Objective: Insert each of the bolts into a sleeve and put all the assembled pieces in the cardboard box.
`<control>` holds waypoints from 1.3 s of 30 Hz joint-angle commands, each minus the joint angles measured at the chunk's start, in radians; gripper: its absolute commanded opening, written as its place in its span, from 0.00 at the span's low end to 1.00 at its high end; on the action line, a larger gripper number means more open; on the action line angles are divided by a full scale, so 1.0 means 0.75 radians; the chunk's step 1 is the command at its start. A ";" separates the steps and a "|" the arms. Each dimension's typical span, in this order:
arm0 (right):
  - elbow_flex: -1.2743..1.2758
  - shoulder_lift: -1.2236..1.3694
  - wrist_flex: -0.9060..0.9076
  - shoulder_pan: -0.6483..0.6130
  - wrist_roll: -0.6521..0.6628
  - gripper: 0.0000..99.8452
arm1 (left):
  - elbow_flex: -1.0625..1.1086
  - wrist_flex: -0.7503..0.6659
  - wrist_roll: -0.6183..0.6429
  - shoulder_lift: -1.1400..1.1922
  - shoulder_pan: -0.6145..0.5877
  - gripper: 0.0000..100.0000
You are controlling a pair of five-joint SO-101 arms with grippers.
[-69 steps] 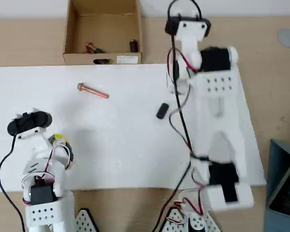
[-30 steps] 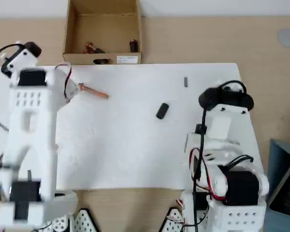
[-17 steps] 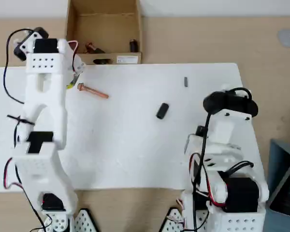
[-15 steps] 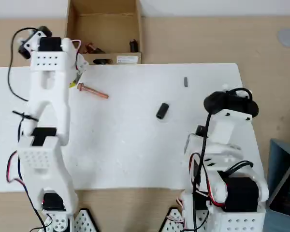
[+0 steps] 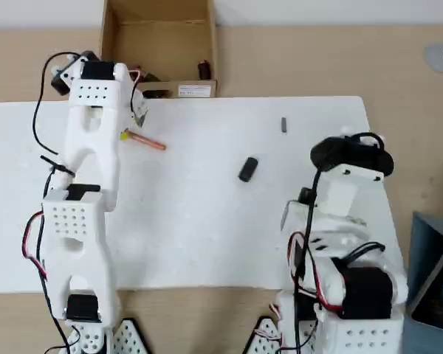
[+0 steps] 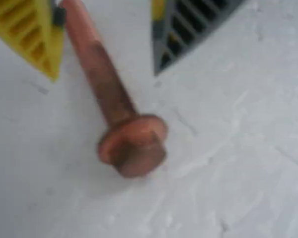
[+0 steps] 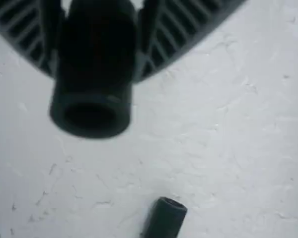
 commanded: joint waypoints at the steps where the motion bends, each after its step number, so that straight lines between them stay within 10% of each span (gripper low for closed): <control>1: 0.009 -0.007 -0.043 0.024 -0.004 0.01 | -0.078 0.006 0.008 0.007 0.004 0.14; 22: 0.007 -0.009 -0.037 0.019 -0.002 0.01 | -0.078 -0.074 0.033 0.206 -0.057 0.00; 39: -0.210 -0.015 0.041 0.015 0.119 0.01 | -0.542 0.276 -0.137 -0.202 0.096 0.00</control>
